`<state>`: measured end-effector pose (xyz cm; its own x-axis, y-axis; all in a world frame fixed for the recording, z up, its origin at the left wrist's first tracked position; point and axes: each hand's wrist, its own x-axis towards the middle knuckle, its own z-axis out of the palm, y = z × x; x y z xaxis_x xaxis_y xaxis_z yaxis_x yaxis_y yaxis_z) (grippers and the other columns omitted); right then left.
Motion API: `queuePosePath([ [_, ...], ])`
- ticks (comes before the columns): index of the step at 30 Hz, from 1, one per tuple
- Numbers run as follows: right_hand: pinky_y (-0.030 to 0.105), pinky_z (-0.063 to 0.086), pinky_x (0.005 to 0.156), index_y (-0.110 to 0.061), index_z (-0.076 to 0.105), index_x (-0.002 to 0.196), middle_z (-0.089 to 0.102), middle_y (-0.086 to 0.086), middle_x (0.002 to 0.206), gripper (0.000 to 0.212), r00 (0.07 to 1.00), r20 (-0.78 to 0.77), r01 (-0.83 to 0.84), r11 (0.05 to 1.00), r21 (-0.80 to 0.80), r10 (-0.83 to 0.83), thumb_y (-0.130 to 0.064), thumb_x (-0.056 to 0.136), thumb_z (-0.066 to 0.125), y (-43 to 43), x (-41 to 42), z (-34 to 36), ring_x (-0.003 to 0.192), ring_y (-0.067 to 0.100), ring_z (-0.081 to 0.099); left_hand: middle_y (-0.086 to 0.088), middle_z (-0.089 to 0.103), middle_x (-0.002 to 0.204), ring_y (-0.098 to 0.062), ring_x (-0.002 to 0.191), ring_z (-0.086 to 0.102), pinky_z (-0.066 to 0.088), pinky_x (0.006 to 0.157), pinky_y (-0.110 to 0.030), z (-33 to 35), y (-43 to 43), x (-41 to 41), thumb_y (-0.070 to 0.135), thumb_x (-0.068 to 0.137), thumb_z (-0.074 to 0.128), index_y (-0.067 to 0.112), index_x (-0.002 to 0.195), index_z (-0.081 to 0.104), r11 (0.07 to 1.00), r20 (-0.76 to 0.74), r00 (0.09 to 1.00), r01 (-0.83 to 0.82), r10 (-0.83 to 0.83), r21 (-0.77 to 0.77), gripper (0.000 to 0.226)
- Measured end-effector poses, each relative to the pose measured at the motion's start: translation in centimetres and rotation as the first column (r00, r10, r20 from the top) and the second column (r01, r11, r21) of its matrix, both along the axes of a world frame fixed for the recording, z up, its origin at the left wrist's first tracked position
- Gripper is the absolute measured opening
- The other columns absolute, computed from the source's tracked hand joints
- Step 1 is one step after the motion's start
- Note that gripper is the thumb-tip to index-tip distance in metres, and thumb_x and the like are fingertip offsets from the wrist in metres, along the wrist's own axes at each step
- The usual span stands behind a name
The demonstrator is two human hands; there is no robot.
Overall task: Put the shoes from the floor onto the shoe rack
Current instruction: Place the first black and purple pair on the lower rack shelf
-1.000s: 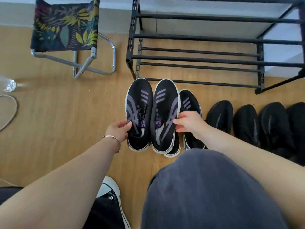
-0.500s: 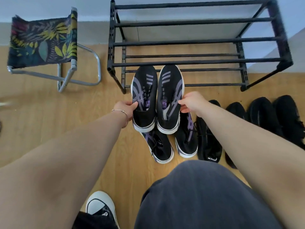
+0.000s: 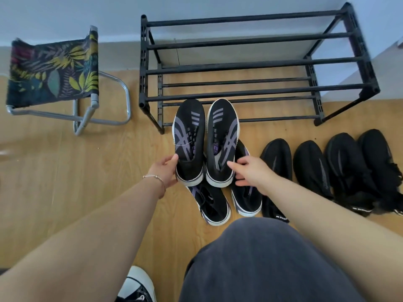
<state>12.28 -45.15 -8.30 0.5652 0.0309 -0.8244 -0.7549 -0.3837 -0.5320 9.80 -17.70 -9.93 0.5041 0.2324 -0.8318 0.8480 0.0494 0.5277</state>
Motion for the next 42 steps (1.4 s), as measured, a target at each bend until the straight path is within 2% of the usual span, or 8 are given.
queuePosePath([
  [5,0.035,0.06,0.093,-0.014,0.032,0.155,0.067,0.003,0.124,0.098,0.991,0.013,-0.131,0.991,0.026,0.131,-0.046,0.079,0.083,-0.1,-3.8,-1.3,0.107,0.016,0.068,0.01,0.076,0.102,-0.015,0.095,0.075,0.063,0.076,-0.031,-0.6,-1.3,-4.0,0.041,0.093,0.067,0.036,0.116,0.06,0.982,0.065,0.991,-0.108,0.119,-0.155,0.025],
  [15,0.024,0.061,0.071,-0.022,0.051,0.134,0.069,0.005,0.101,0.064,0.978,0.177,0.113,0.994,0.005,-0.112,-0.034,0.081,0.084,1.5,-4.2,-3.0,0.087,0.014,0.073,-0.01,0.075,0.107,-0.021,0.095,0.077,0.061,0.082,-0.035,-2.2,-1.4,-4.4,0.014,0.085,0.08,0.021,0.138,0.055,0.969,0.115,0.972,-0.187,0.207,-0.161,0.058],
  [18,0.03,0.063,0.078,-0.025,0.053,0.133,0.069,0.008,0.103,0.06,0.97,0.167,0.168,0.984,0.06,-0.175,-0.032,0.082,0.084,1.5,-3.4,-3.0,0.081,0.013,0.076,-0.002,0.079,0.096,-0.02,0.093,0.077,0.061,0.081,-0.034,-2.2,-1.5,-3.9,0.015,0.084,0.08,0.021,0.136,0.058,0.954,0.132,0.955,-0.24,0.265,-0.178,0.057],
  [22,0.033,0.063,0.083,-0.023,0.055,0.132,0.069,0.011,0.111,0.058,0.954,0.139,0.243,0.957,0.155,-0.265,-0.026,0.082,0.084,1.4,-0.7,-2.5,0.091,0.016,0.076,-0.007,0.076,0.111,-0.02,0.095,0.077,0.061,0.089,-0.038,-1.8,-1.4,-1.9,0.016,0.083,0.081,0.019,0.139,0.056,0.949,0.145,0.948,-0.255,0.284,-0.188,0.061],
  [26,0.027,0.062,0.076,-0.016,0.054,0.138,0.07,0.011,0.11,0.058,0.943,0.103,0.291,0.935,0.204,-0.316,-0.018,0.086,0.08,2.0,3.3,-1.8,0.093,0.019,0.075,-0.007,0.072,0.117,-0.016,0.091,0.078,0.063,0.084,-0.033,-1.3,-1.0,2.3,0.017,0.084,0.081,0.019,0.141,0.055,0.96,0.163,0.953,-0.231,0.257,-0.16,0.062],
  [36,0.037,0.061,0.088,-0.013,0.048,0.148,0.066,0.011,0.128,0.062,0.949,0.139,0.262,0.951,0.162,-0.284,-0.008,0.091,0.073,3.5,10.6,-2.2,0.107,0.024,0.069,-0.003,0.068,0.105,-0.019,0.086,0.074,0.064,0.083,-0.038,-1.9,-1.1,9.9,0.02,0.084,0.081,0.014,0.133,0.057,0.971,0.151,0.961,-0.238,0.231,0.031,0.056],
  [39,0.034,0.063,0.079,-0.013,0.055,0.141,0.068,0.011,0.124,0.05,0.947,0.132,0.265,0.945,0.191,-0.292,-0.006,0.094,0.069,4.0,11.1,-2.4,0.105,0.025,0.07,0.002,0.068,0.099,-0.015,0.076,0.075,0.064,0.079,-0.034,-2.2,-1.3,10.4,0.021,0.086,0.078,0.018,0.132,0.058,0.97,0.158,0.967,-0.22,0.202,0.105,0.05],
  [42,0.032,0.062,0.078,-0.012,0.056,0.141,0.069,0.01,0.124,0.046,0.941,0.155,0.27,0.944,0.192,-0.301,-0.006,0.096,0.066,4.5,11.4,-2.7,0.104,0.024,0.07,0.005,0.065,0.098,-0.02,0.089,0.073,0.062,0.087,-0.039,-2.3,-1.3,10.6,0.023,0.087,0.077,0.019,0.134,0.059,0.967,0.166,0.971,-0.2,0.174,0.156,0.05],
])
